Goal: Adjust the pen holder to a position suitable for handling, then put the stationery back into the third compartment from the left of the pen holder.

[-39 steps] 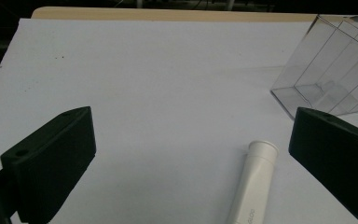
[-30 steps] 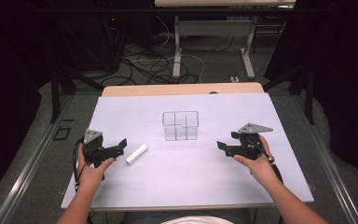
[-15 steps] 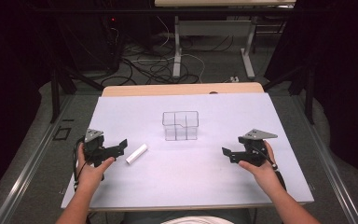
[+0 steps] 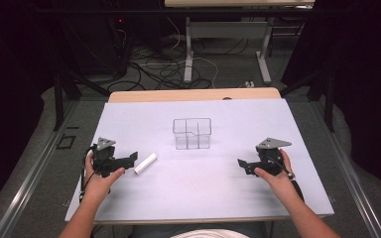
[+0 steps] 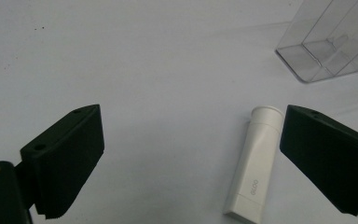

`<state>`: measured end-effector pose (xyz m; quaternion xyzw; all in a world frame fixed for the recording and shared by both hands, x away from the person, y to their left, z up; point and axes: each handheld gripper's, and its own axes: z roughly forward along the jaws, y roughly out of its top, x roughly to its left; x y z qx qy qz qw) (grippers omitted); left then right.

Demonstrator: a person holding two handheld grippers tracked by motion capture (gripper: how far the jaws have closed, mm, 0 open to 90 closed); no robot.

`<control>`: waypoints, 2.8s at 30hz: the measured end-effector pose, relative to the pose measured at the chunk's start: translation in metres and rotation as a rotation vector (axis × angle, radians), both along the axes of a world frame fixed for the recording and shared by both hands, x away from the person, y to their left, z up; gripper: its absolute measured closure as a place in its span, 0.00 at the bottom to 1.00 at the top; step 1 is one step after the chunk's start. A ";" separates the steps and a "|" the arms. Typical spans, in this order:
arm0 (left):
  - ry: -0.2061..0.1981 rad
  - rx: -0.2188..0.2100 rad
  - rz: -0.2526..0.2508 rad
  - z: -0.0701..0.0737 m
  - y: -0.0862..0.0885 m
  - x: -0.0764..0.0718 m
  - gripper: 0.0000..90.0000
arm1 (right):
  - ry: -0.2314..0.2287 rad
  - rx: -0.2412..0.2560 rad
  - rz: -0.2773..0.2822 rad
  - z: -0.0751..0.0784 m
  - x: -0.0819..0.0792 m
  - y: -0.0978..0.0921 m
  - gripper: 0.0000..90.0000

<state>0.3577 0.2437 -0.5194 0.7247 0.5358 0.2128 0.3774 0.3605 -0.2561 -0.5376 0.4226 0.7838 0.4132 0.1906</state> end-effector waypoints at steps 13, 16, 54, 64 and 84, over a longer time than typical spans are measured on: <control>0.008 0.031 -0.047 0.011 -0.008 -0.002 0.18 | 0.031 -0.023 0.005 0.002 0.000 0.002 0.03; 0.016 0.029 -0.055 0.013 -0.008 -0.002 0.18 | 0.039 -0.019 0.019 0.003 -0.001 0.002 0.02; 0.121 0.188 -0.211 0.031 -0.029 0.031 0.36 | 0.069 0.007 0.019 0.001 -0.001 -0.003 0.03; 0.171 0.263 -0.280 0.026 -0.042 0.038 0.40 | 0.076 0.000 0.024 0.000 0.000 -0.004 0.05; 0.254 0.263 -0.369 0.014 -0.060 0.054 0.54 | 0.097 0.008 0.028 -0.003 0.001 -0.006 0.09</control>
